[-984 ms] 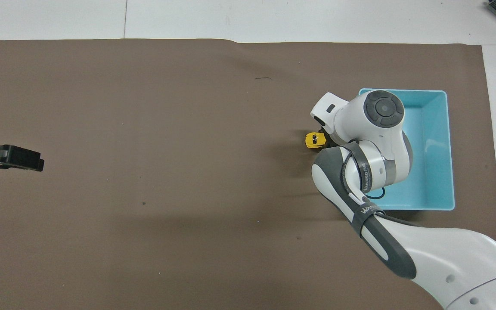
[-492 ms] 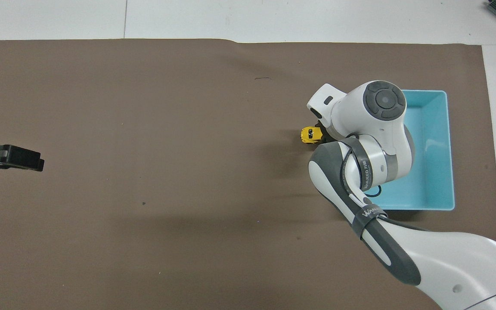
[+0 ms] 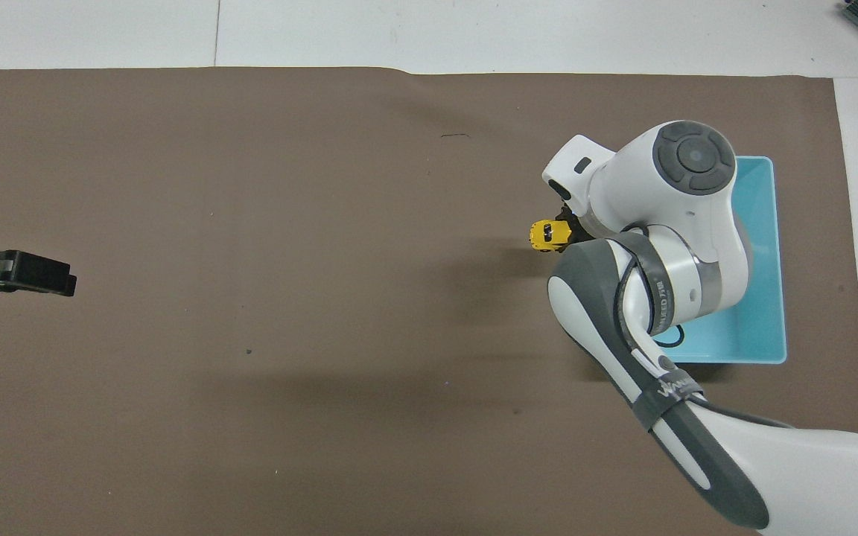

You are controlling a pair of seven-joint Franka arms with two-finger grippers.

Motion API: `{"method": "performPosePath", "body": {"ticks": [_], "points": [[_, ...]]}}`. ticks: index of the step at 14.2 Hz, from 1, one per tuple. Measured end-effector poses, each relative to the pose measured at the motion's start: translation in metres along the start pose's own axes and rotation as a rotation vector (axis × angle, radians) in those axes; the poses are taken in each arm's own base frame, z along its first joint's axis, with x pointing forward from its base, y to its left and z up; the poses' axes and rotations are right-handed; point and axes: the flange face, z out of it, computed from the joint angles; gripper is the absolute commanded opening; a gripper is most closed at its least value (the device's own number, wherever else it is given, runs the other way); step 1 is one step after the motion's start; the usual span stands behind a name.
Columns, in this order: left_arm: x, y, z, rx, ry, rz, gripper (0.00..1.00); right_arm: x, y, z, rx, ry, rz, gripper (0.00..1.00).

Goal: Wind up and store yellow beetle car
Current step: 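Grasp the yellow car beside the box with the right gripper, then lift the yellow car into the blue box with the right gripper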

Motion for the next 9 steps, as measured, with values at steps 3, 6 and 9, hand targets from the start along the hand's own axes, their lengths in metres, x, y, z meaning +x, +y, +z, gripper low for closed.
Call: {"method": "performPosePath", "body": {"ticks": [3, 6, 9], "points": [[0.000, 0.000, 0.000, 0.000, 0.000, 0.000, 1.00, -0.018, -0.006, -0.031, 0.011, -0.005, 0.013, 0.09], [0.000, 0.000, 0.000, 0.000, 0.000, 0.000, 1.00, -0.049, -0.008, -0.043, 0.026, -0.011, 0.007, 0.09], [0.000, 0.000, 0.000, 0.000, 0.000, 0.000, 1.00, -0.103, -0.006, -0.037, 0.063, -0.015, 0.014, 0.09]]}}
